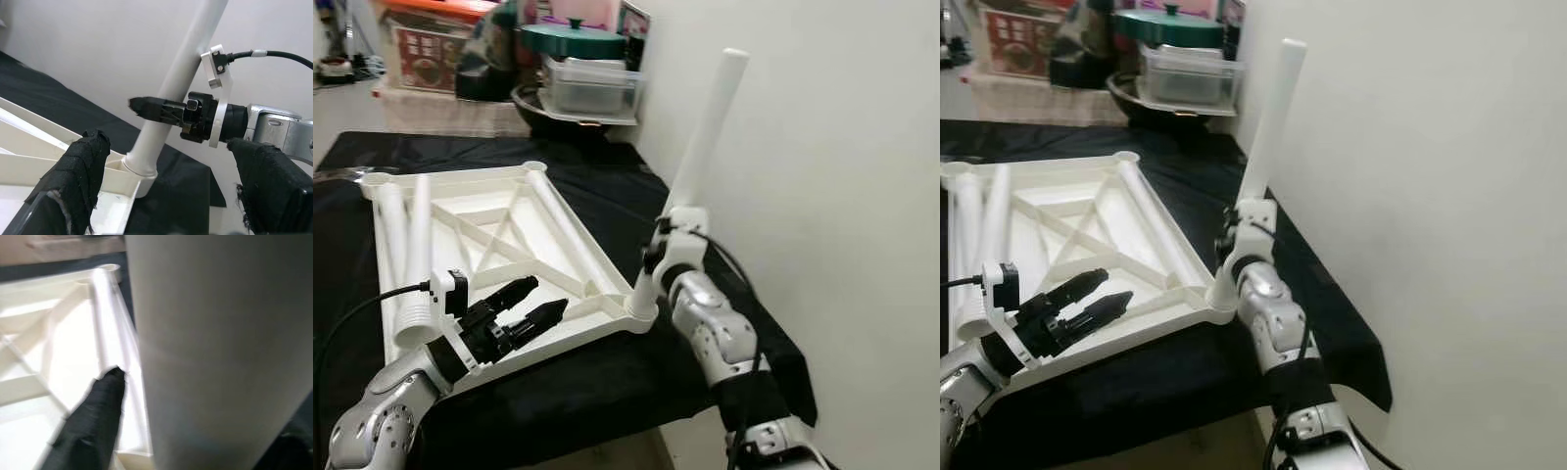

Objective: Building children table

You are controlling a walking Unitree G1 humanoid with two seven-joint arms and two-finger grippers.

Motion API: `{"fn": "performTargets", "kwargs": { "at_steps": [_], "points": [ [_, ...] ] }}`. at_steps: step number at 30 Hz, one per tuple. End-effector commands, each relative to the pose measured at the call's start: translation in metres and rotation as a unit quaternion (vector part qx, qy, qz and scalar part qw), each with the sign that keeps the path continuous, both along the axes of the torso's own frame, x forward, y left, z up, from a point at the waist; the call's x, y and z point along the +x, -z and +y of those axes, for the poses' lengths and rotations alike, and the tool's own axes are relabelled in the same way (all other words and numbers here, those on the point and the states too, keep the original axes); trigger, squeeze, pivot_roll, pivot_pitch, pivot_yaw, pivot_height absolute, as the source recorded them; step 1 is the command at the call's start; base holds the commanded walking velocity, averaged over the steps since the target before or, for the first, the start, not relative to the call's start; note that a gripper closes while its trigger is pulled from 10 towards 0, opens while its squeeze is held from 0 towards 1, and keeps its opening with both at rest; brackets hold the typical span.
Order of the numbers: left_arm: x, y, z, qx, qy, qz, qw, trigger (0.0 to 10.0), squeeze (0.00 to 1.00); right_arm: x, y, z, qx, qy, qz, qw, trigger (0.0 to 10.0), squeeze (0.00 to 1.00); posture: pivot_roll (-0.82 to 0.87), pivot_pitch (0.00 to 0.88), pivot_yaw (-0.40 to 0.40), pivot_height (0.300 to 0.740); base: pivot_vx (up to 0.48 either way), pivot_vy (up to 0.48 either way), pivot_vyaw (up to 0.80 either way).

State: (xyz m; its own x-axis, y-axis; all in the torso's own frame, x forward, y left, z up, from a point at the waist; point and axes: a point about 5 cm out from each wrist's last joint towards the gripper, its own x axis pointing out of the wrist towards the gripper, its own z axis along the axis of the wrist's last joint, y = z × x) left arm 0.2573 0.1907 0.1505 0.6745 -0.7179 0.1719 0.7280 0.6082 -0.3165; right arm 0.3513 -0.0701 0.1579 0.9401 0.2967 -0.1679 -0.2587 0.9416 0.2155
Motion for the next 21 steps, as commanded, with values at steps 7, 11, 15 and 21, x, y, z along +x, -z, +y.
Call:
{"fn": "performTargets", "kwargs": {
  "at_steps": [7, 11, 15, 21],
  "points": [
    [0.000, 0.002, -0.001, -0.003, 0.006, 0.004, 1.000, 10.0, 0.00, -0.045, -0.050, 0.039, 0.080, -0.354, -0.109, 0.925, 10.0, 0.00, 0.14, 0.000, -0.182, 0.740, 0.000, 0.000, 0.00],
    [0.000, 0.002, -0.001, -0.002, 0.006, 0.004, 1.000, 10.0, 0.00, -0.062, -0.051, 0.044, 0.064, -0.428, -0.123, 0.893, 10.0, 0.00, 0.14, 0.000, -0.182, 0.740, 0.000, 0.000, 0.00],
    [0.000, 0.003, -0.001, -0.002, 0.006, 0.005, 1.000, 10.0, 0.00, -0.063, -0.045, 0.047, 0.047, -0.433, -0.122, 0.892, 10.0, 0.00, 0.14, 0.000, -0.186, 0.740, 0.000, 0.000, 0.00],
    [-0.002, 0.003, 0.000, -0.001, 0.005, 0.006, 1.000, 10.0, 0.00, -0.025, -0.015, 0.038, 0.007, -0.257, -0.048, 0.965, 0.0, 0.00, 0.15, 0.000, -0.181, 0.740, 0.000, 0.000, 0.00]
  ]
}}
